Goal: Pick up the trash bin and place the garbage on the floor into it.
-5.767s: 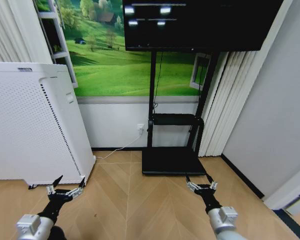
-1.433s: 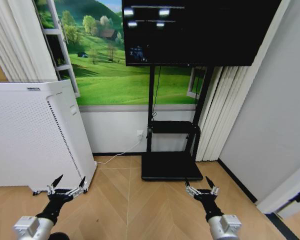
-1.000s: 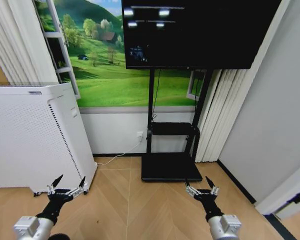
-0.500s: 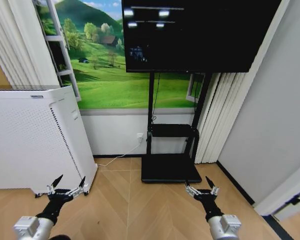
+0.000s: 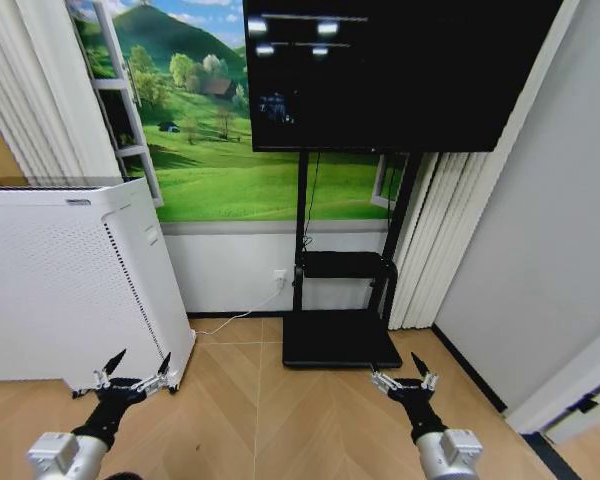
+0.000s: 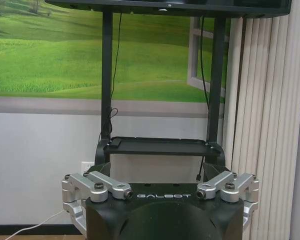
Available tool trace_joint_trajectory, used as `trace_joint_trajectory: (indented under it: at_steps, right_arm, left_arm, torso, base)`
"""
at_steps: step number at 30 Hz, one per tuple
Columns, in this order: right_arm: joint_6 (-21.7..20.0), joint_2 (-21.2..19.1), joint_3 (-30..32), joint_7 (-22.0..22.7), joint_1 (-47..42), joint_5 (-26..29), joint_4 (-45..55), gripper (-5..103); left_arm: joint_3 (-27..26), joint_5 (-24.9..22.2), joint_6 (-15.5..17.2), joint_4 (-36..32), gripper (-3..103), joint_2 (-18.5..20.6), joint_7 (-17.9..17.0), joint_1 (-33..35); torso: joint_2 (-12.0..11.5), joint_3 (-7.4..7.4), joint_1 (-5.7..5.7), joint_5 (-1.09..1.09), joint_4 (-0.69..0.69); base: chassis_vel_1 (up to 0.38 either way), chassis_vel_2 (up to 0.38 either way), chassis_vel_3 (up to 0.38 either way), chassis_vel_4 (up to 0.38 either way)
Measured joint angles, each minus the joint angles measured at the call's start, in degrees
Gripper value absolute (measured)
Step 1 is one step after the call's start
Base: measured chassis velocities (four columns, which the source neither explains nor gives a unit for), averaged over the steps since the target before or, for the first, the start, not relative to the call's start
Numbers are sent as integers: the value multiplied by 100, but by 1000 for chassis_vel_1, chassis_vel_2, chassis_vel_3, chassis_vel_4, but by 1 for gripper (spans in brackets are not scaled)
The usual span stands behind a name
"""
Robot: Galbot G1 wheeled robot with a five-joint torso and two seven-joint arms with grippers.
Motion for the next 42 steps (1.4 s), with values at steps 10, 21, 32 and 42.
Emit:
trace_joint_trajectory:
  at_steps: [10,21,32,42]
  right_arm:
    - [0,0,0,0,0,0,0,100]
    - [0,0,0,0,0,0,0,100]
    - [0,0,0,0,0,0,0,100]
    - [0,0,0,0,0,0,0,100]
  left_arm:
    - [0,0,0,0,100,0,0,0]
    - [0,0,0,0,100,0,0,0]
    - [0,0,0,0,100,0,0,0]
    - [0,0,0,0,100,0,0,0]
  torso:
    - [210,127,84,0,0]
    - [526,309,216,0,0]
    - [788,463,325,0,0]
    - [1034,605,430,0,0]
  base:
    - [0,0,0,0]
    - [0,0,0,0]
    - [0,0,0,0]
    - [0,0,0,0]
